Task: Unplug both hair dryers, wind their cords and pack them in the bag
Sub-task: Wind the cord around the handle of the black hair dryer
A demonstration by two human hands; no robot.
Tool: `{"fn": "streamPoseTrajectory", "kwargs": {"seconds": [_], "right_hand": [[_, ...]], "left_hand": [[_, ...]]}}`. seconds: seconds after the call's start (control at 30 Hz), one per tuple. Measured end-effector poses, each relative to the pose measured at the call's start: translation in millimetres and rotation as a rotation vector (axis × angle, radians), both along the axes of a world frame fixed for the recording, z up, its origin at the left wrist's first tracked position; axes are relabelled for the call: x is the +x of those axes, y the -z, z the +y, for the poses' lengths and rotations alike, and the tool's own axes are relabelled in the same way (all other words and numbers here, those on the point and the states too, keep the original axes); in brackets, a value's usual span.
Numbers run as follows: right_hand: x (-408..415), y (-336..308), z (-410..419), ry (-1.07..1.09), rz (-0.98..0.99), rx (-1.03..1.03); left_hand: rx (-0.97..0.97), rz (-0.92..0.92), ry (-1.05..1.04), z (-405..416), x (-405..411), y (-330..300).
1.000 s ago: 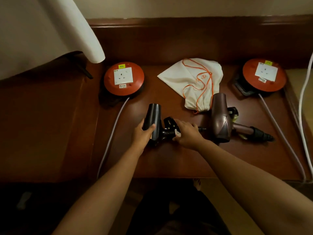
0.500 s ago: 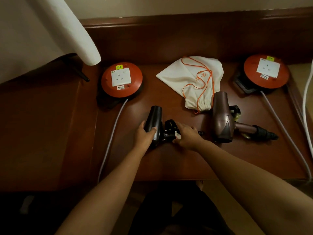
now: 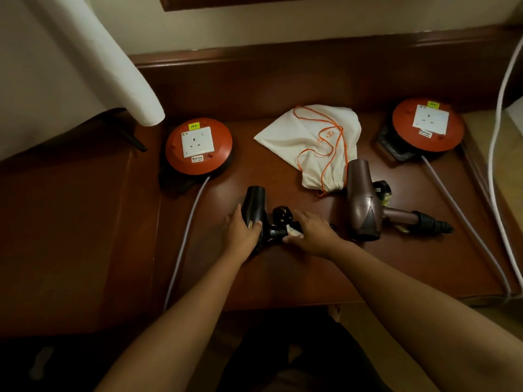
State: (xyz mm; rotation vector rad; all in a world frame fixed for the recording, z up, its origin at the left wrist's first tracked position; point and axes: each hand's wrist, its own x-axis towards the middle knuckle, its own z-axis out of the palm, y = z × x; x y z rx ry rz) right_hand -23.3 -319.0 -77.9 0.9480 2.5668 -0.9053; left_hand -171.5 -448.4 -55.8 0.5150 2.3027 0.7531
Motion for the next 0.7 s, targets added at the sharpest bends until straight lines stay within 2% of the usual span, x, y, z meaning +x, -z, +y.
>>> {"fn": "streamPoseTrajectory", "kwargs": {"seconds": [0.17, 0.47, 0.7], "right_hand": [[10, -24, 10, 0.077, 0.046, 0.072], [42, -57, 55, 0.189, 0.069, 0.204], [47, -53, 101, 0.143, 0.026, 0.245]], "left_hand": [[0.003, 0.146, 0.148, 20, 8, -17], [0.082, 0.135, 0.390, 79, 33, -32], [0.043, 0.174, 0.536, 125, 48, -20]]}}
